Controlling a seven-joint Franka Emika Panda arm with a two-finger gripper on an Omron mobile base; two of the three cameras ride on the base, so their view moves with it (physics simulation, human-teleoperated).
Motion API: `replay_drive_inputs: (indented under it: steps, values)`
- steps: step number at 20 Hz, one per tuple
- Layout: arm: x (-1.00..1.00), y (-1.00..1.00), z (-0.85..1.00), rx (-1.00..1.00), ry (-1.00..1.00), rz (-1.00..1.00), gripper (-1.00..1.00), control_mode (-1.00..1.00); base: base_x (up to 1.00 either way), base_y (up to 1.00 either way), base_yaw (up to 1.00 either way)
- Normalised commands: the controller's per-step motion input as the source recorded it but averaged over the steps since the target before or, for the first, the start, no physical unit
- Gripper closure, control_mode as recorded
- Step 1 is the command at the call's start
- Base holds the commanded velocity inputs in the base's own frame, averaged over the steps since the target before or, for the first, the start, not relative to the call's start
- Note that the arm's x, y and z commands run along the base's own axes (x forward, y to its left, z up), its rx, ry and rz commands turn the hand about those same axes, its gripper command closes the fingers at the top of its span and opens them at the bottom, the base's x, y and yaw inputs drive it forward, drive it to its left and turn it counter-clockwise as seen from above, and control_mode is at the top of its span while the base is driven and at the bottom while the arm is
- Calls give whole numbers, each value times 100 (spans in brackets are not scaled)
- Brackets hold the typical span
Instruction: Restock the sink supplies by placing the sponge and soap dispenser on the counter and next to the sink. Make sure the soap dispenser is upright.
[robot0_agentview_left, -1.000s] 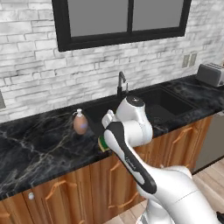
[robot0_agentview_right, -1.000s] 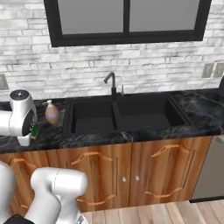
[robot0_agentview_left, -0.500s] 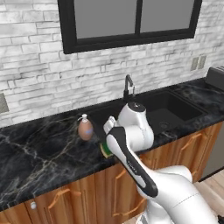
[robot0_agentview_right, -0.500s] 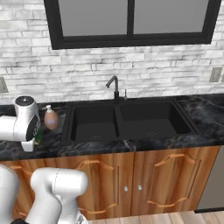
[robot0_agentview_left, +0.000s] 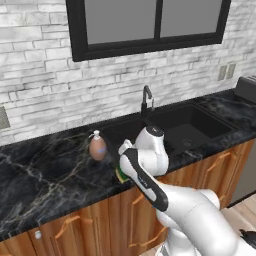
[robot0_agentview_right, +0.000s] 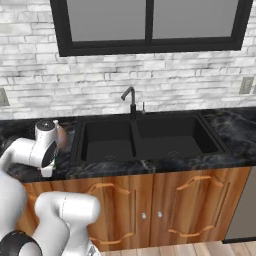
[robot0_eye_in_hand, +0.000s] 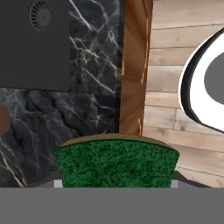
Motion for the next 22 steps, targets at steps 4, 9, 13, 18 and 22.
replay_drive_inputs:
  steps: [4, 9, 13, 18, 22]
  values:
    - [42, 0, -52, -5, 0, 0, 100, -100, 0, 0, 0]
    - [42, 24, -37, -6, 7, 0, 100, -100, 0, 0, 0]
    - [39, 44, -22, -7, 9, 0, 100, -100, 0, 0, 0]
    - [37, 17, -13, -2, 5, 0, 100, -100, 0, 0, 0]
    - [36, 4, -21, -1, 2, 0, 100, -100, 0, 0, 0]
